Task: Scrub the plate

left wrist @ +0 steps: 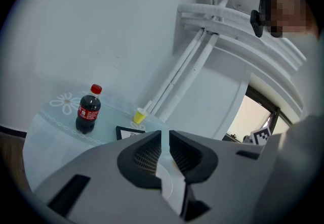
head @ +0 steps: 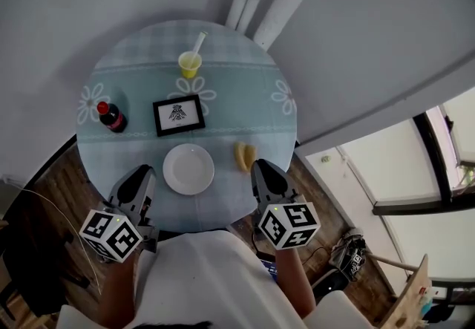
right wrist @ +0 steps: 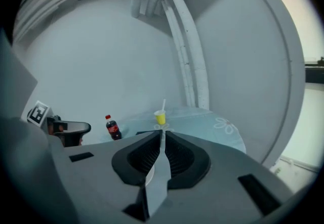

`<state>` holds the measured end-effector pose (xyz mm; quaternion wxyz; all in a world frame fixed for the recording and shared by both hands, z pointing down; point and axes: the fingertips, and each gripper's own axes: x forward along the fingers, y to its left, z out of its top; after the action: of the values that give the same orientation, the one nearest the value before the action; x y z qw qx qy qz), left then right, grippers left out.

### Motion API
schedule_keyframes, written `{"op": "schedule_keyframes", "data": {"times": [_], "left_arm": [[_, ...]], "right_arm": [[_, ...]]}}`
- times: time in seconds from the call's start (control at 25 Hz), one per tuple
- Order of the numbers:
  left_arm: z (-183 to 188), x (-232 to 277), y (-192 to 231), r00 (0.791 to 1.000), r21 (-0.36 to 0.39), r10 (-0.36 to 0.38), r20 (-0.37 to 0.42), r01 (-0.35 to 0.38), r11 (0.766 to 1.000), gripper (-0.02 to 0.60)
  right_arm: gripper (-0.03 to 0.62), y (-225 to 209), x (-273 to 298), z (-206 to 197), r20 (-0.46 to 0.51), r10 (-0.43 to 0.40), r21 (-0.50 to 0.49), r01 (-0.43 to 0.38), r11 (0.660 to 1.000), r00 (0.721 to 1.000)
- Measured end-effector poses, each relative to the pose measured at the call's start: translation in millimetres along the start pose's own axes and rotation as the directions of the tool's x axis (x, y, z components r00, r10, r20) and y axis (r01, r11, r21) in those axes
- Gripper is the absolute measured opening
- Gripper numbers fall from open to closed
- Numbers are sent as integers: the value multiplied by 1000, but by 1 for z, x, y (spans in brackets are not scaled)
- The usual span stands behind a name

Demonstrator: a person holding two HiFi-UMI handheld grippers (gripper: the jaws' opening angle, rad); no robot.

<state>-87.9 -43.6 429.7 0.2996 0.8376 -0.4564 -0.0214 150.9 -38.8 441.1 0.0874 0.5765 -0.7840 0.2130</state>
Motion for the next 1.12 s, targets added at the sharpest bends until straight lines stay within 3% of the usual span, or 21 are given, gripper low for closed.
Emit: {"op": "schedule_keyframes", "data": {"times": [0.2, 0.44, 0.76, 0.96, 1.12], "left_arm": [[-2, -9, 5, 1000, -1, 15, -4, -15, 1000, 44], [-5, -11, 4, 1000, 68, 8, -22, -7, 998, 11], [-7, -12, 6, 1000, 57, 16, -25, -15, 998, 9], [-10, -12, 8, 999, 57, 15, -40, -13, 998, 9], [-15, -9, 7, 998, 56, 9, -65, -6, 998, 9]], "right_arm": [[43, 8, 0, -17, -30, -30, 26, 31, 999, 999], [35, 18, -1, -18, -16, -21, -12, 21, 1000, 1000], [34, 19, -4, -21, -22, -20, -27, 19, 999, 1000], [32, 18, -5, -24, -40, 12, -39, -13, 999, 999], [32, 14, -9, -24, -57, 84, -35, -86, 996, 995]]}}
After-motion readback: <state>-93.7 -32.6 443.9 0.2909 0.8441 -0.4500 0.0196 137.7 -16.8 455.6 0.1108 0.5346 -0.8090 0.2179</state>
